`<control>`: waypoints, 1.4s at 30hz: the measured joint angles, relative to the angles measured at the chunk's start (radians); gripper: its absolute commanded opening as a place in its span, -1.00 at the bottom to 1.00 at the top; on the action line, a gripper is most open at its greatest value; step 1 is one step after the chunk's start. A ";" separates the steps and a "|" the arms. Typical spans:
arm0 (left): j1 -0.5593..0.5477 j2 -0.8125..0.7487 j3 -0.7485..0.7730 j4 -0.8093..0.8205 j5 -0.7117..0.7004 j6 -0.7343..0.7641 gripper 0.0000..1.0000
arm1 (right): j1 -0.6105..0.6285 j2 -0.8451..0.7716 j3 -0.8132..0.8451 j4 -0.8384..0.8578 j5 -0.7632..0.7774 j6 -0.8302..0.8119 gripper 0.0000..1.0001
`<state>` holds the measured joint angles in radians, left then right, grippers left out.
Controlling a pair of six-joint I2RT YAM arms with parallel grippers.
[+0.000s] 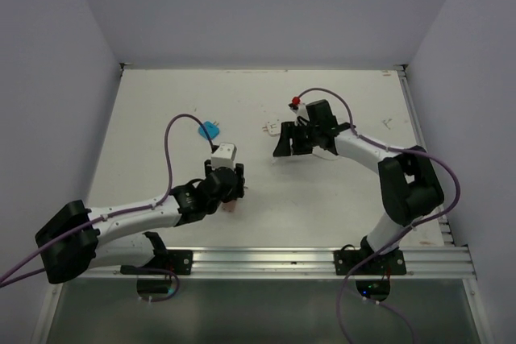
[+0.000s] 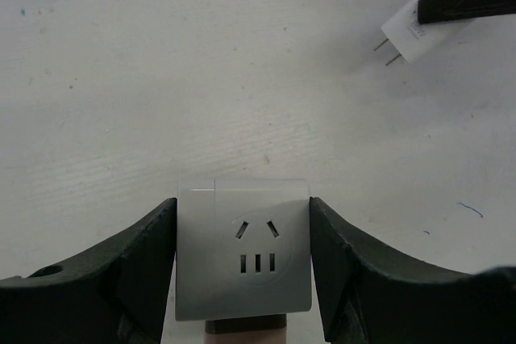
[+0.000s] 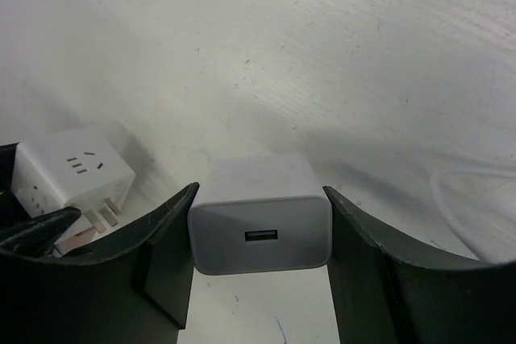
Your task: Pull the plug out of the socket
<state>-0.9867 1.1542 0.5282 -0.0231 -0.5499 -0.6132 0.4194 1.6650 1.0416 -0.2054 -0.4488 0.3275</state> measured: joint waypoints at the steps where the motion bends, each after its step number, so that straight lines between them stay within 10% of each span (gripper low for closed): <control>1: 0.010 0.005 0.002 -0.018 -0.006 -0.020 -1.00 | 0.003 0.014 0.000 0.003 0.014 -0.002 -1.00; 9: 0.063 0.039 0.003 -0.101 -0.012 -0.113 -1.00 | 0.021 0.157 0.048 0.032 0.007 0.022 -1.00; 27: 0.088 0.069 0.018 -0.151 -0.015 -0.251 -1.00 | -0.051 0.206 0.026 0.160 -0.010 0.253 0.85; 42: 0.090 0.171 0.125 -0.233 -0.035 -0.457 -0.34 | -0.058 0.016 -0.027 0.013 0.150 0.168 0.97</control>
<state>-0.8967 1.3247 0.6529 -0.2565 -0.5846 -1.0702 0.3614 1.6806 1.0142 -0.1925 -0.2985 0.4953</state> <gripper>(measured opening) 0.639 0.986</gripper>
